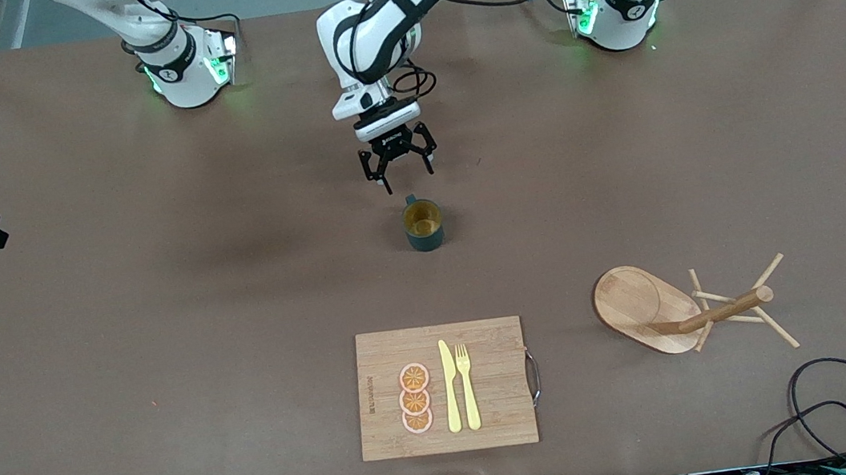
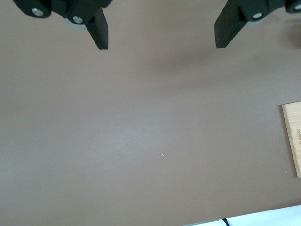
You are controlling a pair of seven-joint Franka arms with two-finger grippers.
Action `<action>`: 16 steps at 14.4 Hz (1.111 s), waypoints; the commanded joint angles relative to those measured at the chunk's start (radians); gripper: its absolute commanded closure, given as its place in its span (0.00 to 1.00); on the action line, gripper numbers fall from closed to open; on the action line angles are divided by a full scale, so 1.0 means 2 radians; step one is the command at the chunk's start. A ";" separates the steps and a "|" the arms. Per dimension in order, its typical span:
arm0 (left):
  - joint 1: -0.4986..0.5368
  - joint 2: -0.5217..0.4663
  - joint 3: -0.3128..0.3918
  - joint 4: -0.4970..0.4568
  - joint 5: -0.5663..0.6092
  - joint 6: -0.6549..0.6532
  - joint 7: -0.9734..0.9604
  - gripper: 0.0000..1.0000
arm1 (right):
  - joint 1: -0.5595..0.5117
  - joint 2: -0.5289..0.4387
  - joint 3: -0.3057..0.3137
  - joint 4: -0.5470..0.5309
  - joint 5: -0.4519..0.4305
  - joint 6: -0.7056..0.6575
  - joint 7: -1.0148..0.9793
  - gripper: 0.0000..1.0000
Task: Pass cup and hang on rack
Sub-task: 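Lower the left gripper over the mug handle and close on it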
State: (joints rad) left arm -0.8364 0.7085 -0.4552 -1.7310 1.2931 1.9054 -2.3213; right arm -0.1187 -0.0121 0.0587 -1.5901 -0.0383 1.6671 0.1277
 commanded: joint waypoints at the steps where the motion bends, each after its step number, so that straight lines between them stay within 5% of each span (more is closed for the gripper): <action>1: -0.002 -0.001 0.001 -0.014 0.032 -0.002 -0.024 0.01 | -0.010 -0.005 0.008 0.004 0.006 -0.011 -0.008 0.00; 16: 0.014 0.023 0.006 -0.053 0.161 0.001 -0.087 0.07 | -0.009 -0.038 0.008 -0.056 0.006 0.017 -0.008 0.00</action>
State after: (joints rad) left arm -0.8183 0.7374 -0.4408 -1.8359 1.5700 1.9038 -2.4796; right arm -0.1187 -0.0465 0.0626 -1.6657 -0.0379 1.6824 0.1265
